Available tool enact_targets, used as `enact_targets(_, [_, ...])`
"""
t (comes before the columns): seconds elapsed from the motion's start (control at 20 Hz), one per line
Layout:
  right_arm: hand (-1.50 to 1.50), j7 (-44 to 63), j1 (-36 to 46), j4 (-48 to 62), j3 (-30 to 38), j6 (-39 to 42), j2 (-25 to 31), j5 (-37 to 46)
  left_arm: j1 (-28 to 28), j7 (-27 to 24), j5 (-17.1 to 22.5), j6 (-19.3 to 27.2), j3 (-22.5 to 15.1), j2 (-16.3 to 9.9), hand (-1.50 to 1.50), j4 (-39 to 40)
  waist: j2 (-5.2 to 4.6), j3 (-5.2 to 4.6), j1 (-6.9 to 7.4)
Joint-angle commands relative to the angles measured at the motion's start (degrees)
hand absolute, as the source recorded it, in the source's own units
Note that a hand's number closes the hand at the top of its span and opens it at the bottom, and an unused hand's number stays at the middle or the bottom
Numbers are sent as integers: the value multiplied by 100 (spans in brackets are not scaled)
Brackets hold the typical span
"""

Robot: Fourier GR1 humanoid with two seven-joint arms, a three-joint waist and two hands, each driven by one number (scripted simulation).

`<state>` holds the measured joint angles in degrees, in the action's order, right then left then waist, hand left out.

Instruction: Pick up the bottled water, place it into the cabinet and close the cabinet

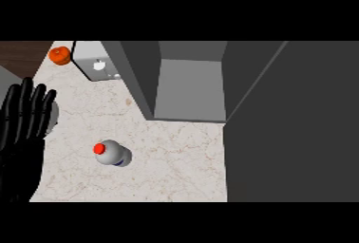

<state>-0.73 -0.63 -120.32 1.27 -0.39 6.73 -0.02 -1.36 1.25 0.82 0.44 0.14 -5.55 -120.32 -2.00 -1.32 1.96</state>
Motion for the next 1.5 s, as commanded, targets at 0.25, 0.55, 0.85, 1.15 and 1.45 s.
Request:
enact_targets(0.25, [-150,-75,-26,-216,-270,377,153,-87,205,-232,1741,-2389,-1401,-594,-150,-475,234,118,-380])
enact_targets(0.55, [-150,966,-1227,-358,-643,623,-445,-1745,-1384,1132,3473,-2750,-1056,-1161,-150,203,218,126,-256])
enact_targets(0.85, [-150,1102,-2093,-1141,-840,730,-431,-1900,-2102,1192,4616,-3654,-179,-1959,-150,-170,221,129,-184])
enact_targets(1.15, [-150,972,-1959,-776,-545,1024,-318,-2147,-1772,1502,5313,-4036,513,-2220,-150,327,203,132,-192])
enact_targets(1.45, [-150,114,-2721,-579,-365,1620,-321,-2133,-2264,1232,4702,-4769,659,-1735,-150,613,214,133,-187])
